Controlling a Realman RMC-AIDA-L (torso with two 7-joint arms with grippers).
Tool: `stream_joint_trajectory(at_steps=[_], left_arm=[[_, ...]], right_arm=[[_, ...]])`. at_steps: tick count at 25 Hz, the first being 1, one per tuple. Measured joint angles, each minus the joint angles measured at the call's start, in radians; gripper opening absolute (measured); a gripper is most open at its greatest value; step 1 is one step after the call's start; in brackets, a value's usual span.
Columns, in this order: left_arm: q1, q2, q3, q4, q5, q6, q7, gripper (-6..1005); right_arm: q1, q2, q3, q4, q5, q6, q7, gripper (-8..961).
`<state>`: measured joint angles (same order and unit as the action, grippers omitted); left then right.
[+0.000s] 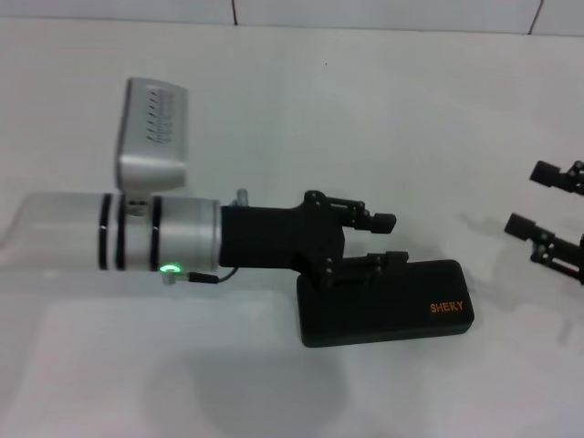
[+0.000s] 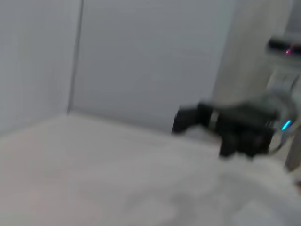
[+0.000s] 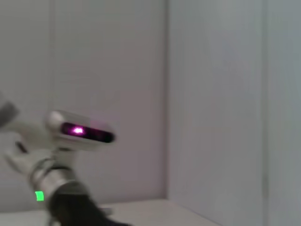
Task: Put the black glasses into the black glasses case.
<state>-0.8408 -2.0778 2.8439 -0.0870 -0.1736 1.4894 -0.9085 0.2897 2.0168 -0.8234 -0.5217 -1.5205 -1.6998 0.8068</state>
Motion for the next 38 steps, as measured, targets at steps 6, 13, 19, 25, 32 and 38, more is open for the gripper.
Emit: stream_joint_trajectory(at_steps=[6, 13, 19, 25, 32, 38], left_arm=[[0.055, 0.010, -0.001, -0.079, -0.010, 0.192, 0.076, 585], [0.158, 0.012, 0.000, -0.092, -0.039, 0.283, 0.272, 758], [0.169, 0.028, 0.000, -0.110, -0.035, 0.317, 0.297, 882], [0.153, 0.055, 0.000, -0.111, -0.043, 0.319, 0.298, 880], [0.105, 0.079, 0.000, -0.132, -0.076, 0.322, 0.281, 880], [0.106, 0.092, 0.000, -0.203, -0.163, 0.393, 0.204, 880]], right_arm=[[0.013, -0.004, -0.133, -0.020, -0.004, -0.081, 0.004, 648], [0.022, 0.000, -0.232, -0.008, -0.006, -0.072, -0.006, 741], [0.043, 0.005, -0.235, 0.055, 0.003, -0.065, -0.075, 833], [0.094, 0.009, -0.238, 0.094, 0.004, 0.017, -0.093, 856], [0.169, 0.010, -0.237, 0.131, 0.005, 0.078, -0.094, 854], [0.193, 0.010, -0.233, 0.131, 0.042, 0.115, -0.094, 854]])
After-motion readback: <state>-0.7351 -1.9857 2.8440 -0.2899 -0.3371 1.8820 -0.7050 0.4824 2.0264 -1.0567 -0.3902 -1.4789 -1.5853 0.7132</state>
